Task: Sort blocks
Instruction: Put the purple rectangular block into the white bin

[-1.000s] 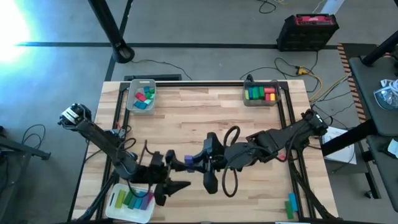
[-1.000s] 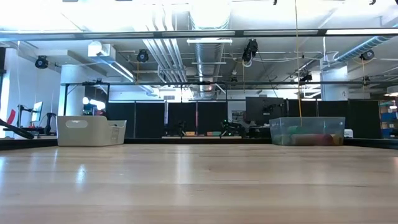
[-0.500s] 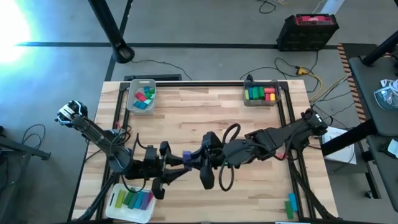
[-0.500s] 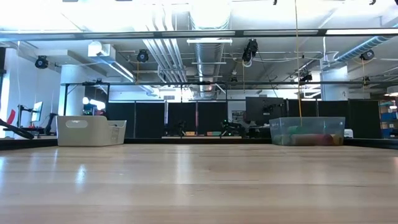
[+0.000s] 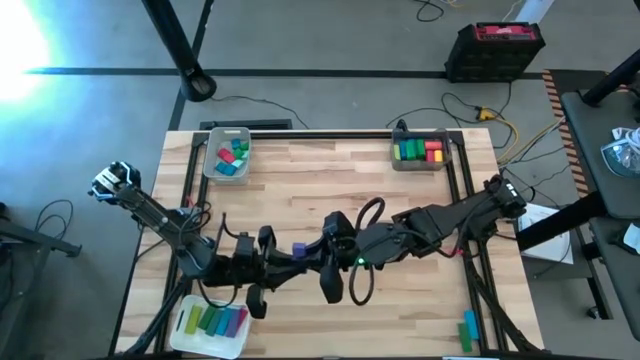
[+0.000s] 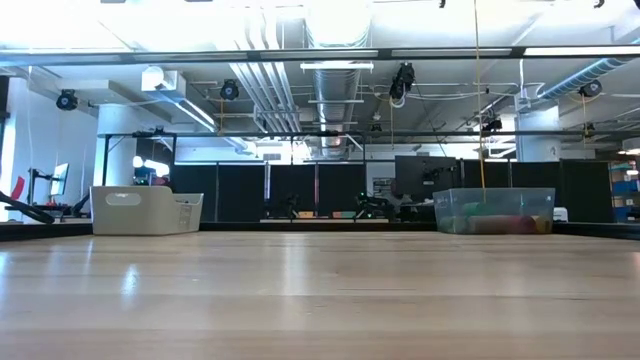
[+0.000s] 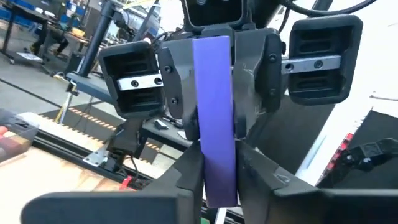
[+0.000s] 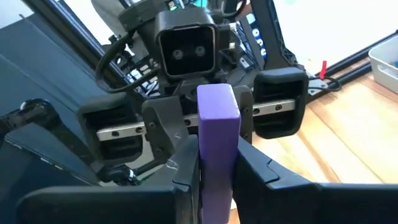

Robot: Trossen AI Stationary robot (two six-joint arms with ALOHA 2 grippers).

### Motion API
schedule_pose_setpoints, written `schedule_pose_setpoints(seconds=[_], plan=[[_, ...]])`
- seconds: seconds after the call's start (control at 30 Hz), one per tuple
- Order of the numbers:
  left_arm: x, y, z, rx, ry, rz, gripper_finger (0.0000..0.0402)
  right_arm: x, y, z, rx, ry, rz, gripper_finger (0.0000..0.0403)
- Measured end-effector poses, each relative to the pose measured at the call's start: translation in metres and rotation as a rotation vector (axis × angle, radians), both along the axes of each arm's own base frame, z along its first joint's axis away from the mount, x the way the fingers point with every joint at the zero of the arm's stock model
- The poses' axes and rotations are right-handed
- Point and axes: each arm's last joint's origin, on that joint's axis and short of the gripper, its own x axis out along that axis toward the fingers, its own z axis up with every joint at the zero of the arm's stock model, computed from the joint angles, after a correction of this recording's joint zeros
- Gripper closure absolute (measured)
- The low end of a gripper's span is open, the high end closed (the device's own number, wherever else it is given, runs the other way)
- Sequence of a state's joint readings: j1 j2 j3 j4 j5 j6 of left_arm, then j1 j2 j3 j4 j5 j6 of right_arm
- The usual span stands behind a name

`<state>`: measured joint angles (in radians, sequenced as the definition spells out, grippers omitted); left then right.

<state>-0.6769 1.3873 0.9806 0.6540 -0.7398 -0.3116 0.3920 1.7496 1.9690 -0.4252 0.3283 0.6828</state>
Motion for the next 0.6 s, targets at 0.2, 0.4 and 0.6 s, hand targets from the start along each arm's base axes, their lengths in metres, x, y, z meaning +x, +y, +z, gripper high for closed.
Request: schedule_pose_setpoints(seconds=[0.2, 0.4, 0.6], plan=[[-0.003, 0.002, 0.001, 0.074, 0.104, -0.046, 0.0357, 0.001, 0.0, -0.003, 0.023, 0.012, -0.01, 0.0313], [-0.024, 0.012, 0.027, 0.098, 0.446, -0.066, 0.0358, 0.0, -0.005, -0.003, -0.002, 0.027, -0.04, 0.0229], [-0.054, 0.007, 0.026, -0.073, 1.021, -0.136, 0.0358, -0.025, -0.015, 0.012, -0.104, 0.079, -0.012, 0.0162]])
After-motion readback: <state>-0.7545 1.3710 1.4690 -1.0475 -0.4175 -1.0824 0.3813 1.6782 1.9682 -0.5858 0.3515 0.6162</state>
